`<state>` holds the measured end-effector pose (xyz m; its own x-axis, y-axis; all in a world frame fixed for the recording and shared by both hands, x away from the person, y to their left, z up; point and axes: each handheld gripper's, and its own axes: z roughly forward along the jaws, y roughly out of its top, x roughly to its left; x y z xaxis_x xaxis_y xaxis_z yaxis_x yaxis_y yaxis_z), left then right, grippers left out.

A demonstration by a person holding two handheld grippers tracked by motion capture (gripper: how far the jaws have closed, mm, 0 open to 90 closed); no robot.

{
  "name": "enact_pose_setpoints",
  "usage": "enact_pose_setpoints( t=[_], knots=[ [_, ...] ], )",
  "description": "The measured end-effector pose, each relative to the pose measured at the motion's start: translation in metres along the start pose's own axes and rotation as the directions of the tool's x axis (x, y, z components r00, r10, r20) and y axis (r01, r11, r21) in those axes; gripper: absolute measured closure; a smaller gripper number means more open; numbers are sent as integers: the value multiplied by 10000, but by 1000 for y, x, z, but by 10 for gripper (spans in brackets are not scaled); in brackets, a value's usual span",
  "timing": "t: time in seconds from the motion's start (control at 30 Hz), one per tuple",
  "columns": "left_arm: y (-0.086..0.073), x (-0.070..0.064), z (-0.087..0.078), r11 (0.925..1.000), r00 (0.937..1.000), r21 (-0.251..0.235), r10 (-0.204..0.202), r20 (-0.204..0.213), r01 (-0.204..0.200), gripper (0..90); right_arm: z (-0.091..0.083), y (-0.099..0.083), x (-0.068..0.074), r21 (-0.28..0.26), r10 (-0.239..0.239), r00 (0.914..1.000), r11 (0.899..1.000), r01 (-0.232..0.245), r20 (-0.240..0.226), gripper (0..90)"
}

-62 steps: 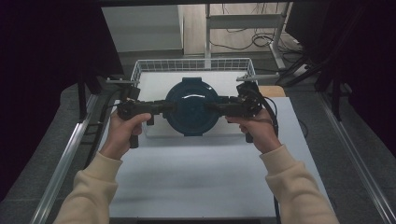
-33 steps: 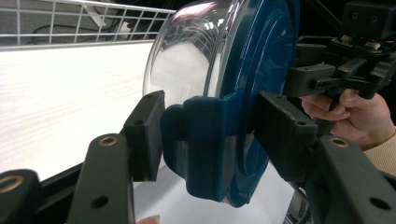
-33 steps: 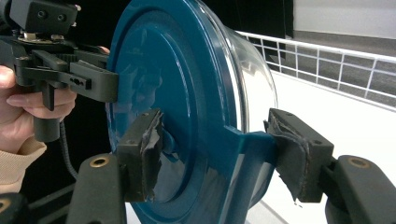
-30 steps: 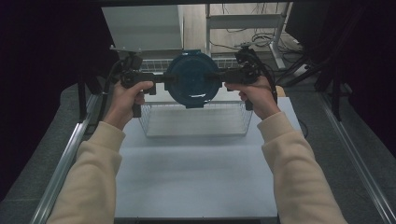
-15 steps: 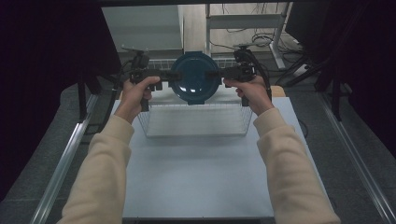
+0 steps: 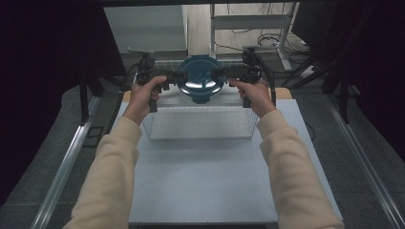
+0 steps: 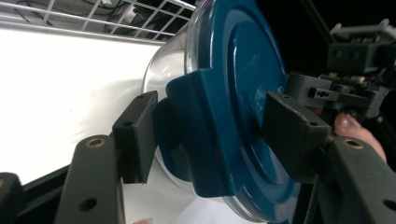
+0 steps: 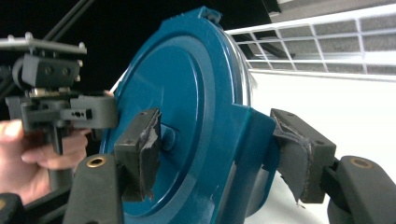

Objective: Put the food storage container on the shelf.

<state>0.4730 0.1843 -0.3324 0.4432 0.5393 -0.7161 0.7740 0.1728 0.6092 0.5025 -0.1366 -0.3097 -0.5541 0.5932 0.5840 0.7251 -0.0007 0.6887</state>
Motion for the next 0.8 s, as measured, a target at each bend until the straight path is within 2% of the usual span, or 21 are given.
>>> enact_pose_setpoints(
  t=[0.1,0.2,0.27,0.43,0.47,0.5,0.57,0.63,0.7,0.8],
  knots=[
    [1,6,5,9992,9993,-111,-370,110,371,374,3,0,-5,-65,562,9984,9984,-562,79,359],
    [0,12,9,9969,9970,-259,-743,230,749,369,5,-1,-9,-145,1180,9927,9929,-1177,234,358],
    [-1,14,11,9966,9971,-403,-705,284,716,367,7,-1,-12,-179,1517,9880,9883,-1512,300,358],
    [-2,14,10,9968,9973,-443,-643,368,659,363,6,-4,-10,-402,1324,9904,9906,-1309,385,345],
    [-3,14,10,9973,9983,-483,-539,230,550,354,6,-5,-9,-469,1193,9918,9920,-1172,466,329],
    [-3,13,9,9972,9989,-579,-468,-9,467,324,6,-5,-6,-548,879,9935,9950,-840,717,276],
    [-3,9,5,9967,9983,-801,-204,-547,159,268,5,-6,1,-515,162,9910,9986,-94,1327,178],
    [-5,3,-2,9950,9945,-902,345,-991,-435,232,1,-7,8,-569,-316,9847,9975,419,1712,144],
    [-10,-4,-10,9911,9894,-927,839,-1187,-951,214,-6,-8,17,-720,-734,9786,9935,887,1924,120],
    [-23,-14,-23,9835,9793,-881,1444,-1416,-1577,209,-20,-14,30,-730,-1583,9619,9812,1784,2231,105]
  ],
)
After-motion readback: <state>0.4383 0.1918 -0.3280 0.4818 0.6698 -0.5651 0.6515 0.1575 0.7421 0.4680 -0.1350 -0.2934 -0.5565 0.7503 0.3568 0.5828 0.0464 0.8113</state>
